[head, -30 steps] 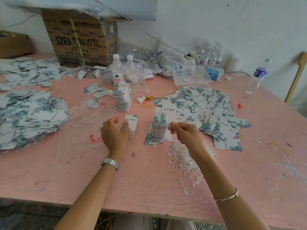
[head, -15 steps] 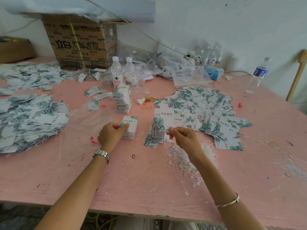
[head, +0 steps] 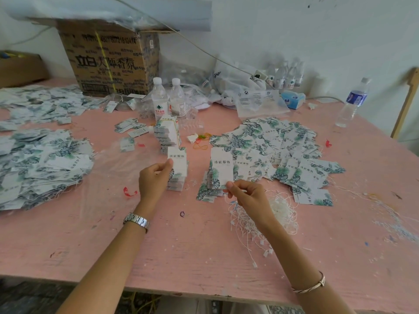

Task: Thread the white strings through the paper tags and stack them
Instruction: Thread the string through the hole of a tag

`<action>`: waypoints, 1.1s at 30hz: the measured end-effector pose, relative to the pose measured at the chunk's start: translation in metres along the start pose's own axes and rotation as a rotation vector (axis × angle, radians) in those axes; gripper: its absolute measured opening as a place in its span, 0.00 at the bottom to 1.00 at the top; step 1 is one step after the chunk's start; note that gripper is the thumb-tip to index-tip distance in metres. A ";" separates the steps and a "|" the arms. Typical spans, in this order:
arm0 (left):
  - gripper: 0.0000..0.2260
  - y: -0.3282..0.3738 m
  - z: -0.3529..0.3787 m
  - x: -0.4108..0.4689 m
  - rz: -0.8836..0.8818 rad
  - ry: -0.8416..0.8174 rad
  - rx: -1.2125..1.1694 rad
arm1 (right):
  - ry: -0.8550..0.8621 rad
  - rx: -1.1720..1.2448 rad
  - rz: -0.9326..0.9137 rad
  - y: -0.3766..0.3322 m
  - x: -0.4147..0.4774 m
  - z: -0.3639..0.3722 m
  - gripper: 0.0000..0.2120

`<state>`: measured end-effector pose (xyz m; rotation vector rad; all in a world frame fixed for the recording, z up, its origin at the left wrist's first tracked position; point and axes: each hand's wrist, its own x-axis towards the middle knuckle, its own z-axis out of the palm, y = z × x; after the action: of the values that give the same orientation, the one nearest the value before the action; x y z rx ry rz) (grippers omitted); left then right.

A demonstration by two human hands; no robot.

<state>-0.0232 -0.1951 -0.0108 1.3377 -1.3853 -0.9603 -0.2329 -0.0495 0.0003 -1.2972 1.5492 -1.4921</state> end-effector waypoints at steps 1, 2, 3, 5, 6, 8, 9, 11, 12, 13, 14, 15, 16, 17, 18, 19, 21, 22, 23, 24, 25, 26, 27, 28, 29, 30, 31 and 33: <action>0.10 0.005 0.001 -0.008 0.008 -0.018 -0.047 | 0.007 -0.010 -0.009 0.001 -0.001 0.003 0.18; 0.09 0.011 0.004 -0.017 0.011 -0.037 -0.095 | 0.014 -0.019 -0.016 0.001 -0.002 0.005 0.18; 0.09 0.015 0.007 -0.025 0.010 -0.057 -0.139 | 0.019 -0.028 -0.021 0.001 -0.003 0.008 0.17; 0.09 0.023 0.015 -0.039 -0.004 -0.096 -0.219 | 0.020 -0.041 -0.031 0.001 -0.005 0.014 0.16; 0.10 0.026 0.018 -0.045 -0.008 -0.108 -0.242 | 0.017 -0.046 -0.039 0.000 -0.006 0.016 0.15; 0.14 0.029 0.026 -0.054 0.019 -0.101 -0.225 | 0.008 -0.048 -0.057 -0.001 -0.009 0.019 0.15; 0.15 0.029 0.029 -0.057 0.035 -0.087 -0.206 | 0.002 -0.045 -0.065 -0.002 -0.010 0.020 0.15; 0.14 0.026 0.033 -0.063 0.047 -0.057 -0.203 | -0.020 -0.045 -0.082 -0.002 -0.012 0.020 0.15; 0.14 0.026 0.034 -0.066 0.049 -0.048 -0.212 | -0.034 -0.053 -0.091 -0.001 -0.013 0.019 0.16; 0.14 0.025 0.035 -0.069 0.055 -0.048 -0.221 | -0.047 -0.064 -0.101 -0.001 -0.014 0.018 0.16; 0.14 0.024 0.036 -0.072 0.061 -0.050 -0.230 | -0.059 -0.072 -0.108 0.000 -0.015 0.018 0.17; 0.14 0.023 0.037 -0.075 0.068 -0.056 -0.238 | -0.069 -0.074 -0.113 0.001 -0.016 0.017 0.17; 0.12 0.023 0.039 -0.078 0.074 -0.062 -0.242 | -0.080 -0.071 -0.115 0.002 -0.017 0.016 0.17; 0.11 0.022 0.040 -0.080 0.079 -0.069 -0.241 | -0.095 -0.068 -0.114 0.002 -0.018 0.015 0.17; 0.09 0.022 0.042 -0.082 0.077 -0.073 -0.242 | -0.117 -0.071 -0.107 0.003 -0.019 0.013 0.17; 0.07 0.020 0.043 -0.083 0.071 -0.075 -0.244 | -0.147 -0.085 -0.097 0.004 -0.020 0.011 0.16; 0.06 0.018 0.046 -0.086 0.066 -0.075 -0.240 | -0.196 -0.137 -0.090 0.003 -0.019 0.005 0.15; 0.06 0.017 0.047 -0.088 0.068 -0.078 -0.239 | -0.186 -0.151 -0.094 0.002 -0.016 0.002 0.15; 0.06 0.016 0.048 -0.090 0.072 -0.082 -0.242 | -0.145 -0.143 -0.096 0.000 -0.013 -0.001 0.15; 0.05 0.015 0.050 -0.092 0.077 -0.086 -0.249 | -0.083 -0.112 -0.090 -0.002 -0.008 -0.004 0.17; 0.05 0.014 0.053 -0.094 0.081 -0.091 -0.256 | -0.023 -0.068 -0.082 -0.003 -0.002 -0.008 0.17; 0.05 0.013 0.056 -0.096 0.082 -0.099 -0.256 | 0.018 -0.032 -0.077 -0.004 0.003 -0.012 0.16; 0.06 0.011 0.059 -0.097 0.081 -0.110 -0.251 | 0.035 -0.009 -0.076 -0.005 0.007 -0.015 0.14; 0.07 0.009 0.062 -0.099 0.077 -0.122 -0.247 | 0.035 0.004 -0.079 -0.004 0.010 -0.018 0.12; 0.07 0.007 0.065 -0.100 0.073 -0.132 -0.243 | 0.025 0.017 -0.081 -0.003 0.012 -0.021 0.11; 0.08 0.005 0.067 -0.100 0.071 -0.141 -0.238 | 0.014 0.032 -0.079 0.000 0.014 -0.023 0.10; 0.08 0.003 0.069 -0.101 0.068 -0.151 -0.232 | 0.004 0.047 -0.076 0.002 0.015 -0.025 0.10; 0.07 0.000 0.072 -0.101 0.062 -0.173 -0.218 | -0.011 0.067 -0.073 0.009 0.014 -0.028 0.10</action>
<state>-0.0984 -0.1002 -0.0392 1.0638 -1.3970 -1.1715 -0.2657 -0.0537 -0.0006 -1.3338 1.4463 -1.5657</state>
